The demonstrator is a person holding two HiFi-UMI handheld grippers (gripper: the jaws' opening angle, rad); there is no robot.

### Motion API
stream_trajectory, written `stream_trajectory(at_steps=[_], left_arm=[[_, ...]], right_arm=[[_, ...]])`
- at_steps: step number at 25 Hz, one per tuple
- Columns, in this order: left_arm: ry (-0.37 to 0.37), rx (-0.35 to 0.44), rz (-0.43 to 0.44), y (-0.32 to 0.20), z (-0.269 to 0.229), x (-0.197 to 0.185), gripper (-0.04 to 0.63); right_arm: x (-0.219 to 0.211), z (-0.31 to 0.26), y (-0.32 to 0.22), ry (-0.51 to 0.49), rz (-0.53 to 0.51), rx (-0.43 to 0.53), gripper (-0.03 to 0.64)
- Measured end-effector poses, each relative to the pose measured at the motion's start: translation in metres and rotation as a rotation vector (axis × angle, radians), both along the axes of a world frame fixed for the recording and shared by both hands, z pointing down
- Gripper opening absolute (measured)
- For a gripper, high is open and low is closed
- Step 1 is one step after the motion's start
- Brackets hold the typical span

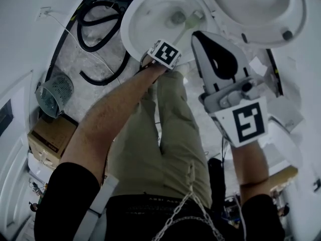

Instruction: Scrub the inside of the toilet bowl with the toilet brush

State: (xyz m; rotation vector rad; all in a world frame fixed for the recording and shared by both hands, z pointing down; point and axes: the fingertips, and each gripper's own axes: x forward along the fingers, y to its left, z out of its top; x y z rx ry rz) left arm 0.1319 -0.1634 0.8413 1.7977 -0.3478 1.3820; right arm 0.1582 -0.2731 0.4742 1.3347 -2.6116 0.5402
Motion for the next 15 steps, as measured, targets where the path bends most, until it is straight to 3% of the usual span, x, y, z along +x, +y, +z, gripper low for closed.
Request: stream_trajectory(at_steps=[5,11,15], left_arm=[[0.042,-0.024,0.029,0.027,-0.001,0.006,0.000],[-0.007,-0.051,0.104,0.042,-0.011,-0.018,0.000],[0.009,-0.073,0.117,0.058,-0.019,-0.025,0.000]], right_arm=[[0.004,0.002,0.016,-0.008,0.049,-0.019,-0.008],[0.015,0.010,0.034,-0.016,0.122,-0.065,-0.008],[0.023,0.014,0.045,0.026,0.123,-0.055,-0.008]])
